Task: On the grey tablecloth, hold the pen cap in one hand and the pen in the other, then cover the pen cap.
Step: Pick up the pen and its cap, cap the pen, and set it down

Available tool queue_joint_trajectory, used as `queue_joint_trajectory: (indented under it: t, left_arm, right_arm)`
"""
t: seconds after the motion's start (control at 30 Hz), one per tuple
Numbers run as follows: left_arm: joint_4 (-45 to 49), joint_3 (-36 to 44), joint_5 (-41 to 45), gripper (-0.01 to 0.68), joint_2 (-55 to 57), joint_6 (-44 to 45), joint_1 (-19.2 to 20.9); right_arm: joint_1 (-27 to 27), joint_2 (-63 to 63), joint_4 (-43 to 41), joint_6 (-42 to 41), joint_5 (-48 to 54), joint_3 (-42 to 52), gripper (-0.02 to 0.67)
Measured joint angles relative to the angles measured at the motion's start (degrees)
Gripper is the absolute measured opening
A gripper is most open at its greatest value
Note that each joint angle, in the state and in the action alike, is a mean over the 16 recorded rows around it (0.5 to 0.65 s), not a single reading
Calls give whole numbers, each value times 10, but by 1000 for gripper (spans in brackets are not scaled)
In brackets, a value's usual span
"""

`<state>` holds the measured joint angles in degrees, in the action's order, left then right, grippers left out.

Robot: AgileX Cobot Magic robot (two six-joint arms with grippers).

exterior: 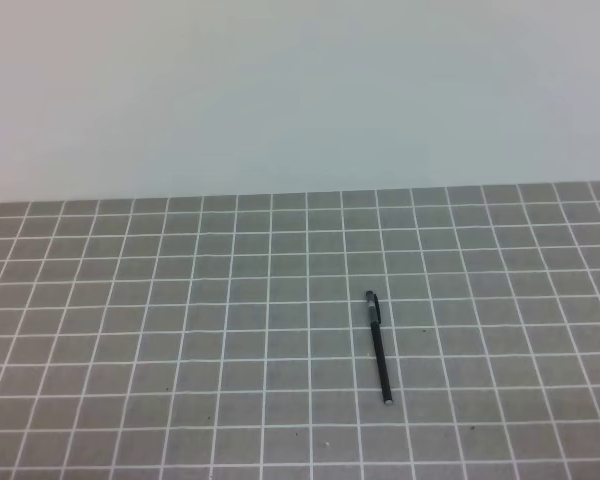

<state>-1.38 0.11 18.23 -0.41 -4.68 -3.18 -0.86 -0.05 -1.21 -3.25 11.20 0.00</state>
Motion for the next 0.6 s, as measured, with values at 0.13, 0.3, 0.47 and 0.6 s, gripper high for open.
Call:
queue_joint_trajectory:
  t: [0.13, 0.3, 0.47, 0.6]
  left_arm:
    - [0, 0, 0, -2, 0, 0, 0]
    - [0, 0, 0, -2, 0, 0, 0]
    - [0, 0, 0, -2, 0, 0, 0]
    - [0, 0, 0, -2, 0, 0, 0]
  right_arm:
    - [-8, -4, -2, 1, 5, 0, 3]
    - [-12, -5, -3, 1, 10, 0, 3]
    - [-15, -6, -2, 1, 11, 0, 3]
    - [-17, -6, -2, 1, 11, 0, 3]
